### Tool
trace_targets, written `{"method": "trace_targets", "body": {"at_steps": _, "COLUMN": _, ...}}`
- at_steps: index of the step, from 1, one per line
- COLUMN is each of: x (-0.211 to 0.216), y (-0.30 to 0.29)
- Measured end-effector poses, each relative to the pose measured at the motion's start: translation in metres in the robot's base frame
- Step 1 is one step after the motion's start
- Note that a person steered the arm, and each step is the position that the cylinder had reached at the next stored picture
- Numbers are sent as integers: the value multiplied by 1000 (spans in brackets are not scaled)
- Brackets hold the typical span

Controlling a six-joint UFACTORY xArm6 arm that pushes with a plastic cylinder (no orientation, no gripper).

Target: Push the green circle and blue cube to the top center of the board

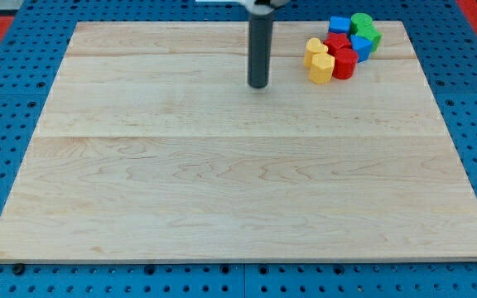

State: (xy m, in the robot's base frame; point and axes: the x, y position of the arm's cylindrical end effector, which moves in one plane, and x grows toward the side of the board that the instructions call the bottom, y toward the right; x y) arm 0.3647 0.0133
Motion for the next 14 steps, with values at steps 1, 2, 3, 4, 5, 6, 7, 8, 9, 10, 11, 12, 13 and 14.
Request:
{"method": "trace_targets", "body": {"at_steps": 1, "x": 29, "y": 26}}
{"method": "trace_targets", "body": {"at_steps": 2, "x": 52, "y": 81}}
{"method": "trace_targets", "body": {"at_steps": 3, "x": 61, "y": 137}}
{"method": "trace_targets", "body": {"at_steps": 4, "x": 31, "y": 185}}
{"method": "trace_targets", "body": {"at_steps": 5, "x": -8, "y": 219}}
{"method": "trace_targets", "body": {"at_steps": 6, "x": -65, "y": 238}}
{"method": "trace_targets", "body": {"at_steps": 7, "x": -110, "y": 240}}
{"method": "trace_targets", "body": {"at_steps": 8, "x": -149, "y": 243}}
{"method": "trace_targets", "body": {"at_steps": 9, "x": -173, "y": 235}}
{"method": "trace_targets", "body": {"at_steps": 10, "x": -172, "y": 190}}
{"method": "trace_targets", "body": {"at_steps": 11, "x": -170, "y": 163}}
{"method": "trace_targets", "body": {"at_steps": 12, "x": -165, "y": 163}}
{"method": "trace_targets", "body": {"at_steps": 13, "x": -153, "y": 163}}
{"method": "trace_targets", "body": {"at_steps": 14, "x": -145, "y": 151}}
